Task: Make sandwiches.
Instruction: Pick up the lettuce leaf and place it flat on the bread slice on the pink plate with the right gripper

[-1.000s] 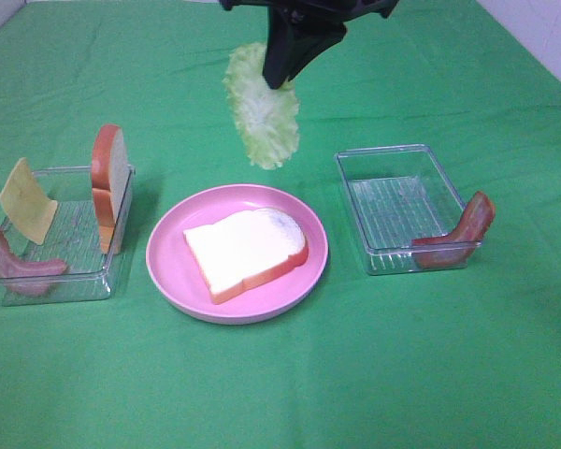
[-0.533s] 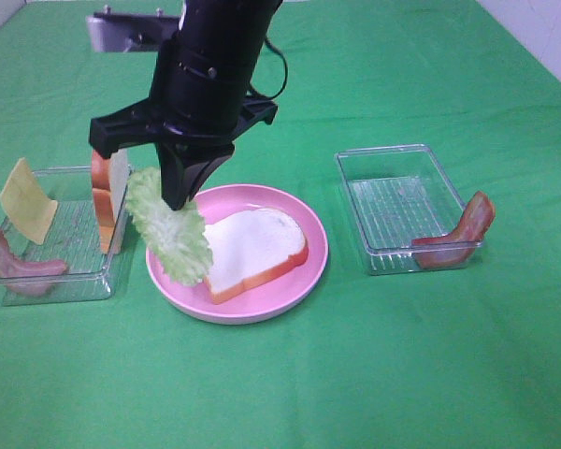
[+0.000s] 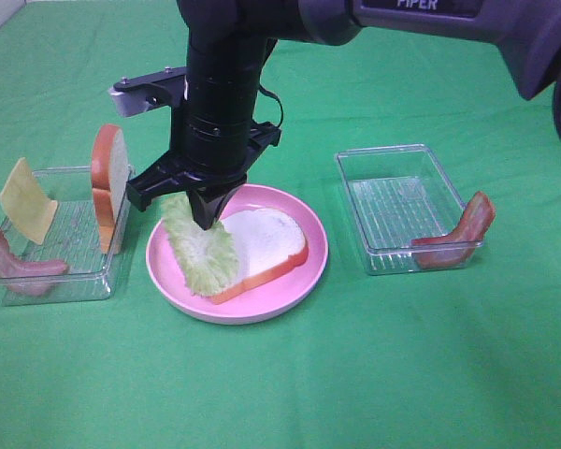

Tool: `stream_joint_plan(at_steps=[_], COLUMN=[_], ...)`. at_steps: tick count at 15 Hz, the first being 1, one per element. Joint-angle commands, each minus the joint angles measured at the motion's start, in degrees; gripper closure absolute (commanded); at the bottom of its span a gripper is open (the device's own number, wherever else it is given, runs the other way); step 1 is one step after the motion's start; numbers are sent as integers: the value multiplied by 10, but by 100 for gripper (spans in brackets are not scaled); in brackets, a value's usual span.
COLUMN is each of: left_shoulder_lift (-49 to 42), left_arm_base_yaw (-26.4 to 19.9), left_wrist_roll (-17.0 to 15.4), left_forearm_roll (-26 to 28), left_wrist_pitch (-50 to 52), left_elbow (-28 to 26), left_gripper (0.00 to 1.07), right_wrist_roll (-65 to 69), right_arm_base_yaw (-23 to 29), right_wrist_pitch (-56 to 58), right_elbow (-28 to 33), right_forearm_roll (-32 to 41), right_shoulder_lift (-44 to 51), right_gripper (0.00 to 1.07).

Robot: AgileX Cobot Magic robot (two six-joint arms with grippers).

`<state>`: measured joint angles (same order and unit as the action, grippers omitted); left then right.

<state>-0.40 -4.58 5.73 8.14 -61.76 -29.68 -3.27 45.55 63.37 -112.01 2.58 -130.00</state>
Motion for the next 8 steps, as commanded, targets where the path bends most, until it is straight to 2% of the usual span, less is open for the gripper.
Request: stream_joint_plan(at_steps=[1, 2, 8], left_shoulder_lift=[0, 0, 0], left_arm_base_yaw=[2, 2, 2], left_wrist_roll=[-2, -2, -2], left_forearm_roll=[-2, -2, -2], left_wrist_pitch=[-1, -1, -1], left_elbow=[1, 1, 1], left_gripper=[7, 7, 7], right_wrist_roll=[16, 22, 33], right_arm_base_yaw=[-1, -2, -2], right_wrist_pitch=[-10, -10, -9], right_elbow=[0, 0, 0], right_forearm_roll=[-44, -74, -124], right_shoulder_lift=[-5, -6, -10], right_gripper=[107, 107, 107])
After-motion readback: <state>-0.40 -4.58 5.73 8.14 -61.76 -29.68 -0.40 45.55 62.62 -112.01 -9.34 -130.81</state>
